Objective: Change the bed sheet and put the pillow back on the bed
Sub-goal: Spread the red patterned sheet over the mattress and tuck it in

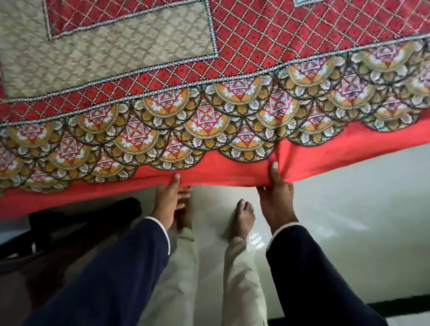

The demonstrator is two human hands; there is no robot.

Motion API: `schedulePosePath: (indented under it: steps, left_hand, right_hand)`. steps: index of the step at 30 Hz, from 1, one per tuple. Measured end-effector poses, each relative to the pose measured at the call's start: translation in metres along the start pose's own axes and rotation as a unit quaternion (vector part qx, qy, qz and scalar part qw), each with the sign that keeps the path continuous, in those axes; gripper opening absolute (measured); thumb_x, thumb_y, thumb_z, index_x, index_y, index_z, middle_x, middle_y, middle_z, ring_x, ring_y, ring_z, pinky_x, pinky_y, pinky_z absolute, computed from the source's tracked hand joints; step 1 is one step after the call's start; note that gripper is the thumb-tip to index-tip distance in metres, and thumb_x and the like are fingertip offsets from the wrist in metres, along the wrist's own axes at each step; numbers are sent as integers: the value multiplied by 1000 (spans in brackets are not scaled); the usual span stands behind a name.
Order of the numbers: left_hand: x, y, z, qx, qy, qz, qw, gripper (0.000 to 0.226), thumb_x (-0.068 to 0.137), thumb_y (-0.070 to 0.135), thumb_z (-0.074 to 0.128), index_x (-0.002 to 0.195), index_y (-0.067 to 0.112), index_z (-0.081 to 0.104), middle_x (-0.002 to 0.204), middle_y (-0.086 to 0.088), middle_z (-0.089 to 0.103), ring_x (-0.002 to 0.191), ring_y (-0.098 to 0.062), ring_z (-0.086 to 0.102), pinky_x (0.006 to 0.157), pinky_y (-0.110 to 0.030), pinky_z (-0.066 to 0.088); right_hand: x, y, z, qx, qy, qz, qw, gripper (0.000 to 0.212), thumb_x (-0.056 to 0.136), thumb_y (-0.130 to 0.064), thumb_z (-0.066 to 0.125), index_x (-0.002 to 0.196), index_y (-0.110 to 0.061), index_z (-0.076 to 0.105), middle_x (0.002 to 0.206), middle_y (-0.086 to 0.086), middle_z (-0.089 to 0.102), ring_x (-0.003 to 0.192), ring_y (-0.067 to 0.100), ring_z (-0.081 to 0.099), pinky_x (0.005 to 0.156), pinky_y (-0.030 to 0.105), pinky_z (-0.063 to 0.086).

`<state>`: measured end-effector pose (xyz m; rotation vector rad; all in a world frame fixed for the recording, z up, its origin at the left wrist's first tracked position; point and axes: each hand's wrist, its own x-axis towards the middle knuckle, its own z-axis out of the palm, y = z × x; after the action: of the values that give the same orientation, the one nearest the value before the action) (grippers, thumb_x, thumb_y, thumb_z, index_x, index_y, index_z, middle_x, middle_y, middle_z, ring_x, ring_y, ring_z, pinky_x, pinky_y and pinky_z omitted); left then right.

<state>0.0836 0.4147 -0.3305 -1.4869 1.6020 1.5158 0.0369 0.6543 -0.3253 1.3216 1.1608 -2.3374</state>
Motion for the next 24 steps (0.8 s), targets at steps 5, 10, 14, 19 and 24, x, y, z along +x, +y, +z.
schedulePosePath:
  steps: [5,10,14,19,24]
  left_hand:
    - [-13,15,22,382,-246,39,890,49,105,47,39,88,13,70,88,-9,76,63,-23,67,43,-21,36]
    - [-29,88,56,468,-188,548,667,22,100,34,49,97,20,65,93,3,69,74,-14,65,62,-35,54]
    - [-14,143,103,587,-103,660,458,61,89,48,64,144,31,44,156,-2,34,141,-27,36,109,-53,36]
    - [-6,150,152,694,-116,628,332,111,78,65,69,158,41,-5,168,-2,-14,154,-35,-8,112,-77,12]
    - [-9,137,181,695,-77,668,254,123,71,63,76,158,39,-8,168,-6,-13,154,-37,-8,110,-78,13]
  right_hand:
    - [21,2,3,-85,90,12,992,35,96,-27,66,128,-14,58,119,6,70,111,24,67,82,38,57]
    - [45,-7,-1,-147,94,39,984,12,100,-28,60,109,-20,61,101,-2,67,103,19,61,86,39,48]
    - [49,-11,-7,-125,75,54,988,10,100,-22,58,107,-18,62,94,-3,67,96,17,62,89,40,47]
    - [58,-38,-24,60,38,47,996,10,93,-28,55,97,-21,61,89,-3,67,91,16,61,92,34,47]
    - [80,-95,-46,59,39,-23,997,66,83,-62,67,134,-22,59,124,-2,71,115,15,67,100,40,52]
